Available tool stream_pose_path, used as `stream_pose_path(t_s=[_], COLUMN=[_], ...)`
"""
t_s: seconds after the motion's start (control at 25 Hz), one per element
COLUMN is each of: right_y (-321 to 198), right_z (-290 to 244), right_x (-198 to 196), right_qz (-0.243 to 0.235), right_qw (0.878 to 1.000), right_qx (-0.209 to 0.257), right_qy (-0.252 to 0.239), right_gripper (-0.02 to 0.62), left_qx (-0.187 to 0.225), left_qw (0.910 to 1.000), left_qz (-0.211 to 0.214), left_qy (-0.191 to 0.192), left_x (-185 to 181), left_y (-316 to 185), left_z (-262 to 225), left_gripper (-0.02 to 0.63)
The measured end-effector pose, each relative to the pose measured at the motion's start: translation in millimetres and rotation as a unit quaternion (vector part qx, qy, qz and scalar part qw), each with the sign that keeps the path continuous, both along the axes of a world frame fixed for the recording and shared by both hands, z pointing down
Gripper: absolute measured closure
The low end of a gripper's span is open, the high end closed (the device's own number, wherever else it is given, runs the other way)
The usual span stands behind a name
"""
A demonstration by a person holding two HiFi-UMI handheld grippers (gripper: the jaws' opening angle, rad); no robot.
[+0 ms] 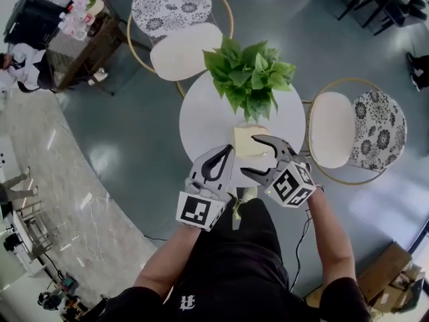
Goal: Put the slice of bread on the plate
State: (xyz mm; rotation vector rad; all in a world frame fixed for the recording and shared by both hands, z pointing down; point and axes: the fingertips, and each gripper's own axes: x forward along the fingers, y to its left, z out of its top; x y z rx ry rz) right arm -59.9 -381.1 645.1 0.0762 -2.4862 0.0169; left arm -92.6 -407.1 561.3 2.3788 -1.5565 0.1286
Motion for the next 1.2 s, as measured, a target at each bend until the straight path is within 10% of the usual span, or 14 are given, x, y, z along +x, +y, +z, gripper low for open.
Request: stream_pose_path(t_s=[0.28,0.52,1.2], right_y=[-20.2,-20.1,18.7], right_z=[-106.9,-168.5,-276.3], right_x=[13.6,33.1,59.8], right_qz=[0.14,0.236,0.28], right_qw=[0.985,0.955,0.921], right_qx=[0.016,-0.015,0.012], right_qy=[-0.094,-0.178,-0.27], right_gripper=[0.444,0.507,0.589], left_qx=[0.021,0.034,0.071], left_qw=[0.9997,0.999,0.9968], left_qz=[0.009,0.022,0.029], left_qy=[0.005,0.019,0.024], left_x=[15.7,39.2,69.3], left_y=[6.0,18.4,54.8], left_z=[-65.3,-110.7,-200.2], left_gripper=[0.598,0.598,0.598])
